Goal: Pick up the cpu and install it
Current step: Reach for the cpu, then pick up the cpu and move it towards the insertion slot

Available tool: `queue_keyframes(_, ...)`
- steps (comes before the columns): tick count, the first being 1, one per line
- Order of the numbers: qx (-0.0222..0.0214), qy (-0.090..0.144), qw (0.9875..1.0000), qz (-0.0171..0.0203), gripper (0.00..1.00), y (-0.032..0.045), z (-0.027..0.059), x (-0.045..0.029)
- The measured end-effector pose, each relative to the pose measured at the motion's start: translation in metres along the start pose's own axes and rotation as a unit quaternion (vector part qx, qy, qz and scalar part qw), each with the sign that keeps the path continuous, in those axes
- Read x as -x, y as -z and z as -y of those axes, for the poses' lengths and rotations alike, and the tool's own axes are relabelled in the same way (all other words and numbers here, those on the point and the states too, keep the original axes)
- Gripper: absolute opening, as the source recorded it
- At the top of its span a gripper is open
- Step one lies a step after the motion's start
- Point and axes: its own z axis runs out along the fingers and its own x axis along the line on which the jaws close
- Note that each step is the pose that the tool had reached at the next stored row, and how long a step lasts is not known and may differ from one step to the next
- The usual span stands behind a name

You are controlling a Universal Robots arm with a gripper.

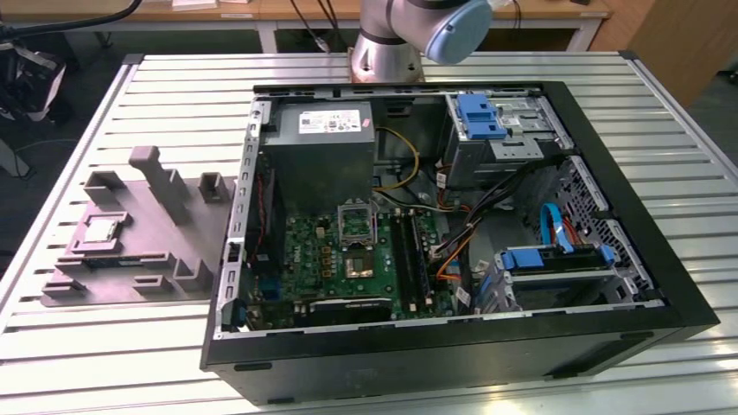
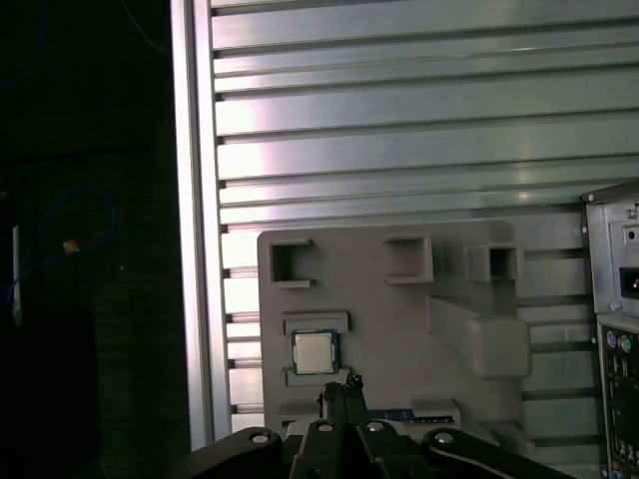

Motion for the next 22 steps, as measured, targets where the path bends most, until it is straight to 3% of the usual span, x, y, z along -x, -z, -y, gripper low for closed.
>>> queue_keyframes(12, 0.0000, 0.000, 1.0000, 0.0000, 0.11, -0.0010, 0.0011, -0.0140)
queue_keyframes(22, 0.0000, 0.000, 1.0000, 0.0000, 0.11, -0.0011, 0.0013, -0.0158)
